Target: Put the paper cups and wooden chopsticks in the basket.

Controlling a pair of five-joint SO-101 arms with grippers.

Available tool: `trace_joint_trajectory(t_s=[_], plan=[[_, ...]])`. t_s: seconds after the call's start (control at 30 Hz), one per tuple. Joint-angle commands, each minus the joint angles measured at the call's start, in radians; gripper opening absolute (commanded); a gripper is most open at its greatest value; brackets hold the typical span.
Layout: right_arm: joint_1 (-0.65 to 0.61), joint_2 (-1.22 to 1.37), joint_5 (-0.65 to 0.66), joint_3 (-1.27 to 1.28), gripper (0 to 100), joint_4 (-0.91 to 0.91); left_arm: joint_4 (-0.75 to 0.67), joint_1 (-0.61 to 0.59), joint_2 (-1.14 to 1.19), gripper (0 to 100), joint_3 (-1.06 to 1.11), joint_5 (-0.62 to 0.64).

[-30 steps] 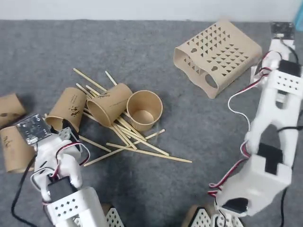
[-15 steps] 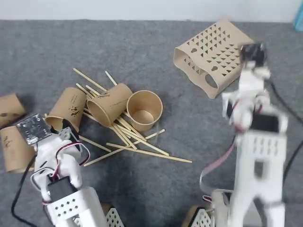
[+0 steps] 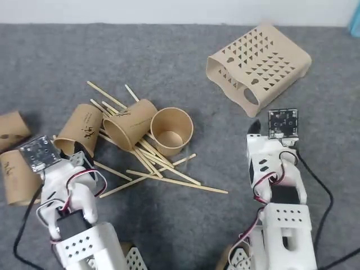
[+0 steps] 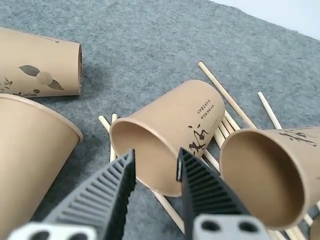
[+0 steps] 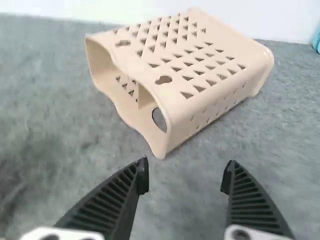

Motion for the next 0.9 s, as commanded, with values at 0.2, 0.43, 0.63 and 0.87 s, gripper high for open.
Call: trace_joint_trajectory(t_s=[0.2, 0.43, 0.63, 0.87], plan=[[-0.015, 0.361, -0.08, 0.003, 24.9, -0.461, -0.023, 0.006, -0.012, 14, -0.004, -0.011], [0.047, 0.82, -0.083, -0.233, 24.9, -0.627, -0.023, 0.006, -0.012, 14, -0.004, -0.011], [0.068, 0.974, -0.084, -0.414, 24.9, -0.576, -0.023, 0.006, -0.012, 14, -0.004, -0.011], [0.145, 0.983, -0.18, -0.577, 24.7, -0.564, -0.023, 0.006, -0.012, 14, -0.004, -0.011]])
